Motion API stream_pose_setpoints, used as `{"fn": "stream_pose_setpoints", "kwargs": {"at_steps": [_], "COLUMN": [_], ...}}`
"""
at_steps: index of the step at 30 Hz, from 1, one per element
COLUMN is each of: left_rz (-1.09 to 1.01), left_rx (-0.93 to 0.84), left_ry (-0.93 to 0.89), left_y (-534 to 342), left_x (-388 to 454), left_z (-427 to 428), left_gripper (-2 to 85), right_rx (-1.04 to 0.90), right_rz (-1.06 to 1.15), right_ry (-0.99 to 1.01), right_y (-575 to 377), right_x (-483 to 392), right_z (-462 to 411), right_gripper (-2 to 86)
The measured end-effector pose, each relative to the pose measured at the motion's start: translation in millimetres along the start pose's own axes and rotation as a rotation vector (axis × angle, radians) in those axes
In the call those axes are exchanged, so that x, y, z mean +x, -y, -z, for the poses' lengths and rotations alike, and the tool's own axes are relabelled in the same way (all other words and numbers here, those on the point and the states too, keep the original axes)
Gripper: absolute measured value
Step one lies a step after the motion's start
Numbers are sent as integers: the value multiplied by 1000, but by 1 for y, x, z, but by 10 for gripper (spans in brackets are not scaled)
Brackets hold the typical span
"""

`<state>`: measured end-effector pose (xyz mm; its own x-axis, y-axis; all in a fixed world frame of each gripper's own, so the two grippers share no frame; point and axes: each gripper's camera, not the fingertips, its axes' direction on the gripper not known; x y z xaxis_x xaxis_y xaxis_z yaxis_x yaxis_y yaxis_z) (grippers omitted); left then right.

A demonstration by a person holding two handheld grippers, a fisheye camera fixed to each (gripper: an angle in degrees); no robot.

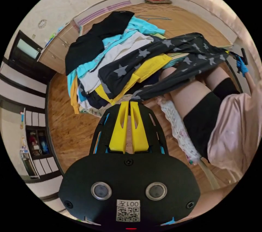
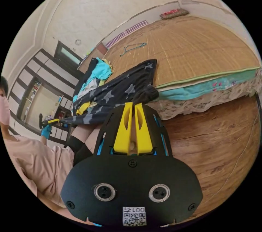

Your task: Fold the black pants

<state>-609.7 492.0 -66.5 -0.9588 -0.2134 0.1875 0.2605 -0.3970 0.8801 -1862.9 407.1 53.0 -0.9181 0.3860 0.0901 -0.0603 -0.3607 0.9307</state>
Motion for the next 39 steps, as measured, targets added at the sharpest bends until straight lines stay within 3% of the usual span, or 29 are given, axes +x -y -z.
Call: {"fn": "stream_pose_setpoints", "kwargs": {"at_steps": [12,18,28,33,39], "left_rz": [-278,-346,-343,-252,-96], "left_rx": [-115,-55,-154,-165,-192], "left_ry": [-273,-212,-212,-128,-95], "left_y": [15,33,101,165,241], "left_x": [0,-11,-37,-67,-99], "left_z": [-11,24,-12,-27,-66], "left_gripper": [-16,-16,-16,-15,-12], "right_rx": [107,97,-19,-19,-94], "right_rz": [-113,-120,12,58,-75], "right_ry": [-146,-147,-268,-271,-297], "right_y": [-33,-30,53,124,198], "right_x": [-19,-37,-81,-92,-73], "right_z": [62,59,-7,-44,-123], "right_gripper": [5,6,6,6,8]}}
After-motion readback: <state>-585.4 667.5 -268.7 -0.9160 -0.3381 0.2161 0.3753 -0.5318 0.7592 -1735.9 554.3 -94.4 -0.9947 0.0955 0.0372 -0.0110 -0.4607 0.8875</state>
